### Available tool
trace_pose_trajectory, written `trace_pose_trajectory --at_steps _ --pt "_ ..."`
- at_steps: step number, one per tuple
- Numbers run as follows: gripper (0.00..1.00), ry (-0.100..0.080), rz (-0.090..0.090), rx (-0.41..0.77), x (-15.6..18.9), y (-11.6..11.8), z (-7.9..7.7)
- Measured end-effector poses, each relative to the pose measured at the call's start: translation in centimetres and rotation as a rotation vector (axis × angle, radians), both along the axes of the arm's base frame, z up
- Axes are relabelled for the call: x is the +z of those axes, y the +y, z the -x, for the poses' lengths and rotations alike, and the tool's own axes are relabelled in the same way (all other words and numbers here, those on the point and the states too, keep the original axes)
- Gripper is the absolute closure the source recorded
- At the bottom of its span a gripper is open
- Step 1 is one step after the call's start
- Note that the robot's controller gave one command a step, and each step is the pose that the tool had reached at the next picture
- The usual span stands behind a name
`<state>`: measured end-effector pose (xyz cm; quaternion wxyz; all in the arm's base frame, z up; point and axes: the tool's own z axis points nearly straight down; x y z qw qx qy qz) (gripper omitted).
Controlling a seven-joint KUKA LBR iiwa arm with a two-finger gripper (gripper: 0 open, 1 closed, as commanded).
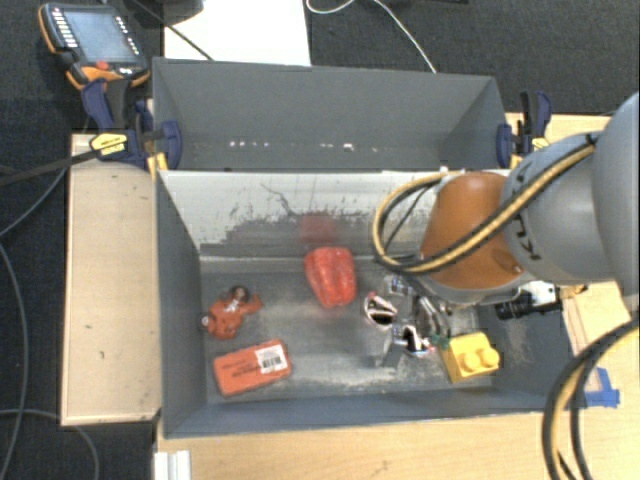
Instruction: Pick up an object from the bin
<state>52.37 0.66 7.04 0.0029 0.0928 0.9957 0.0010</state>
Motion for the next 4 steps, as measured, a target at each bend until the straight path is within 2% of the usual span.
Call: trace_pose_trajectory --at_steps 1,4 --pt "1.0 0.013 0.0 -0.056 -0.34 -0.52 -0.1" --pt "1.0 0.013 0.0 -0.057 0.03 -0.54 -0.04"
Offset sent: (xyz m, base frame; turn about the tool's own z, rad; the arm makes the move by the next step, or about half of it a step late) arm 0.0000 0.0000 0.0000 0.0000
